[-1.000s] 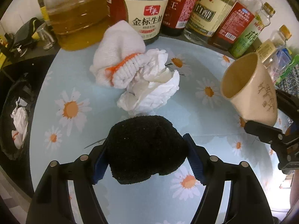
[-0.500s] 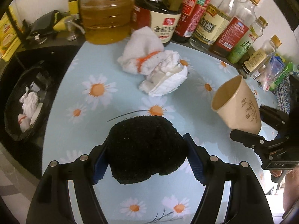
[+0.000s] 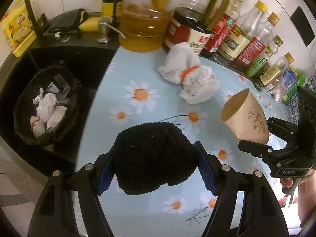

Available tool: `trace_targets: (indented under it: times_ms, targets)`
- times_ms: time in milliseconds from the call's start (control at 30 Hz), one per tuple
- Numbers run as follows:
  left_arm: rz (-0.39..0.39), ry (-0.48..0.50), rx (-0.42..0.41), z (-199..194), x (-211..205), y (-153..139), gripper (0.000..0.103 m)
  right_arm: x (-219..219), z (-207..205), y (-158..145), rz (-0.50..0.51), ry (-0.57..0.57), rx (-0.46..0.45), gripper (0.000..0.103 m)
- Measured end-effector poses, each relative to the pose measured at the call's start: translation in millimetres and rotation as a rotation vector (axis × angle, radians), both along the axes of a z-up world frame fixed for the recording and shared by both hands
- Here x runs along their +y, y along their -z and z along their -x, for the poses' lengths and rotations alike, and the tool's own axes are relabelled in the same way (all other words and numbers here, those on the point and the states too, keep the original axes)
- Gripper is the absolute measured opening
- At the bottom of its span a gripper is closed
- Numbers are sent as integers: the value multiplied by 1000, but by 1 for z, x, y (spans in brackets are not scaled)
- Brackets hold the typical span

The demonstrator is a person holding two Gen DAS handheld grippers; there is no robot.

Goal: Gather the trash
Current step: 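Carry the paper cup and black knit ball over the bin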

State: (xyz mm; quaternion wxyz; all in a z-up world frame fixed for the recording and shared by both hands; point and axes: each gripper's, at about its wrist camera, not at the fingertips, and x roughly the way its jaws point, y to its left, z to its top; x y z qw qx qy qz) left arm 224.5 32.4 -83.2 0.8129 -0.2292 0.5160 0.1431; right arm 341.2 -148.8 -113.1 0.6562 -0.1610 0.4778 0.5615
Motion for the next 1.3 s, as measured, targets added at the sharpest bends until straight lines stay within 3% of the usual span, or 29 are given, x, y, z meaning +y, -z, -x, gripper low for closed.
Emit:
trace_targets:
  times_ms: [533,967,1300]
  targets:
    - [24,78,-24,43,108,-6,71,90,68,-14,25,79,19,61]
    - [26,169,-32,71,191,0,71,171,109,-17,30,207,20,61]
    - [19,169,-43,90,249,-3,71,233,131,-20,20,226,25,61]
